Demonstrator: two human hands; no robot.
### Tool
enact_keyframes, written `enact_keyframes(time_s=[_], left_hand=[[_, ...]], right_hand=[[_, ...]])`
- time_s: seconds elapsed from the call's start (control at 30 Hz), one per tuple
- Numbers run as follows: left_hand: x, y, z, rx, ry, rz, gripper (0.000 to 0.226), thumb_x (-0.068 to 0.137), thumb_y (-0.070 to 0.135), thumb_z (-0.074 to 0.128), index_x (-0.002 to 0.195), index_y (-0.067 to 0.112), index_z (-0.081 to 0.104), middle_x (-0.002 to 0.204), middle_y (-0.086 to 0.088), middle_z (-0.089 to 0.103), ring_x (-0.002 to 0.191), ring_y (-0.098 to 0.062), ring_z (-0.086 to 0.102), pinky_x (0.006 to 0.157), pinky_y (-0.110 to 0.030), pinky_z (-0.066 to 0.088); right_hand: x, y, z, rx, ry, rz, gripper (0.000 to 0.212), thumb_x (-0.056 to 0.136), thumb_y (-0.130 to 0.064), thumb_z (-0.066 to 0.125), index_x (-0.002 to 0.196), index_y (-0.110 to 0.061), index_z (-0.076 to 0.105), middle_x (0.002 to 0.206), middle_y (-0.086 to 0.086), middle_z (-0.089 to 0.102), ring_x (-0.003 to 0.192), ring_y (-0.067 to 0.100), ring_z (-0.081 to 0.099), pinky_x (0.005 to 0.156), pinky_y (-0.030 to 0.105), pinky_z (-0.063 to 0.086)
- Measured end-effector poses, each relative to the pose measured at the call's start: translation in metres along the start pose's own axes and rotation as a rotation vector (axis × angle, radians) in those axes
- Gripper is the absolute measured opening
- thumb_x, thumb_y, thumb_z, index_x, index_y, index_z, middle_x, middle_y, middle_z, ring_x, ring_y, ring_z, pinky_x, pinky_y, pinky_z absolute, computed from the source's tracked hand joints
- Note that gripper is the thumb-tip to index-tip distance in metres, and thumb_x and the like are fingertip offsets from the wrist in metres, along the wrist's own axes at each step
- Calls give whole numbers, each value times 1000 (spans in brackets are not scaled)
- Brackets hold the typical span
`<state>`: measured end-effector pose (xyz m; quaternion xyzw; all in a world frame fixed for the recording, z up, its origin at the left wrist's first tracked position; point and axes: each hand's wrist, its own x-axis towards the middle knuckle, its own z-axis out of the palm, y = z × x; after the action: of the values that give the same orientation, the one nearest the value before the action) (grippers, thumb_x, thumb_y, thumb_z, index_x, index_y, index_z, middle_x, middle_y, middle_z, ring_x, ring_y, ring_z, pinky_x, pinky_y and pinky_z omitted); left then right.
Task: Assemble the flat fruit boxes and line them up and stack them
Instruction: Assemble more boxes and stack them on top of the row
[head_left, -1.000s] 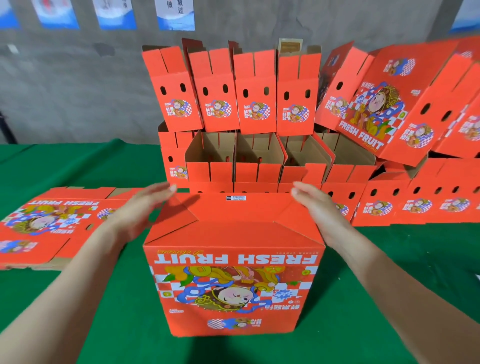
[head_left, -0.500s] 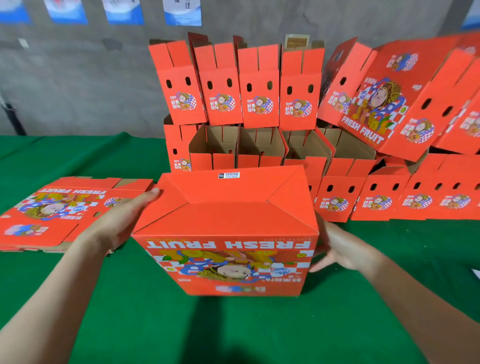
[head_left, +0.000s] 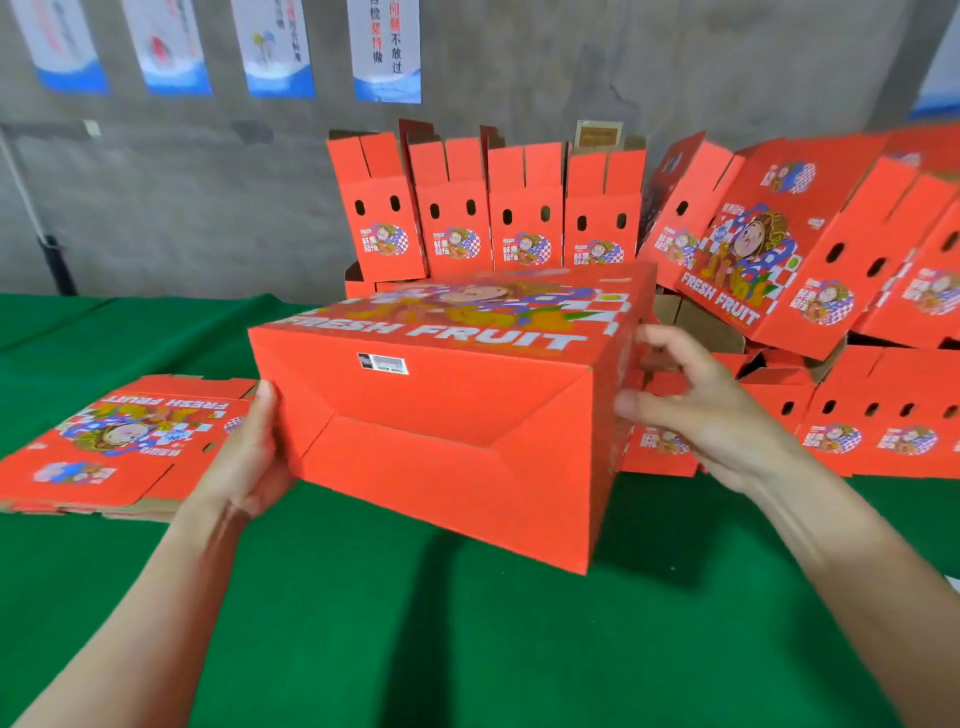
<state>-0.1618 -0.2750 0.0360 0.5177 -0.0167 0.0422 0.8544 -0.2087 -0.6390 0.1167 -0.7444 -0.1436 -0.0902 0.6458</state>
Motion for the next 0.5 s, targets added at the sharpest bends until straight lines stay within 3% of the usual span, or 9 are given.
enact_keyframes(time_s=[0.07,0.13,0.2,0.23,0.3,0.33,0.4,0.5], left_hand=[[5,-3,16,124,50,30,53,93,57,30,123,22,56,129,1,58,117,-12,56,96,-37,42],[8,-6,30,252,184,-8,55,93,62,29,134,29,44,142,0,44,127,-20,45,100,-51,37],[7,-13,48,121,186,-118,76,88,72,24,147,24,27,149,-3,35,126,-29,46,97,-60,38],[6,-17,57,14,117,-177,84,84,77,23,147,22,27,145,-7,42,119,-30,53,95,-60,41],[1,-23,83,-84,-62,-270,83,74,82,30,129,23,48,120,-10,62,97,-28,66,84,-57,51],[-1,-27,96,-95,-125,-276,78,70,81,38,121,25,55,110,-9,66,90,-25,68,74,-51,56],[3,-37,116,-133,-127,-230,63,76,66,50,123,26,56,113,-6,67,84,-20,68,62,-41,57],[18,-49,131,-247,-46,-107,35,95,29,52,130,24,49,115,-2,69,85,-16,69,65,-41,59]], right_hand=[[5,-6,2,-145,82,-118,69,47,-14,87,100,-43,54,125,4,43,84,14,62,70,16,49],[7,-9,7,-386,165,-288,72,46,-18,91,100,-45,51,123,-2,34,100,17,53,86,15,44],[9,-5,16,-583,234,-456,71,43,-25,93,102,-35,57,123,1,29,107,11,40,98,14,33],[11,-2,20,-649,260,-510,70,43,-25,94,105,-28,60,126,5,28,107,12,38,99,15,31],[17,5,28,-727,295,-561,67,46,-20,94,106,-17,64,131,14,28,109,26,42,99,26,33],[20,7,32,-742,301,-572,64,49,-17,94,106,-15,65,132,17,28,110,30,43,100,30,33],[27,11,36,-735,298,-582,62,54,-13,92,109,-13,65,134,19,28,117,35,41,105,32,29],[35,16,43,-704,303,-577,61,60,-11,89,116,-15,64,138,18,24,123,27,33,112,22,16]])
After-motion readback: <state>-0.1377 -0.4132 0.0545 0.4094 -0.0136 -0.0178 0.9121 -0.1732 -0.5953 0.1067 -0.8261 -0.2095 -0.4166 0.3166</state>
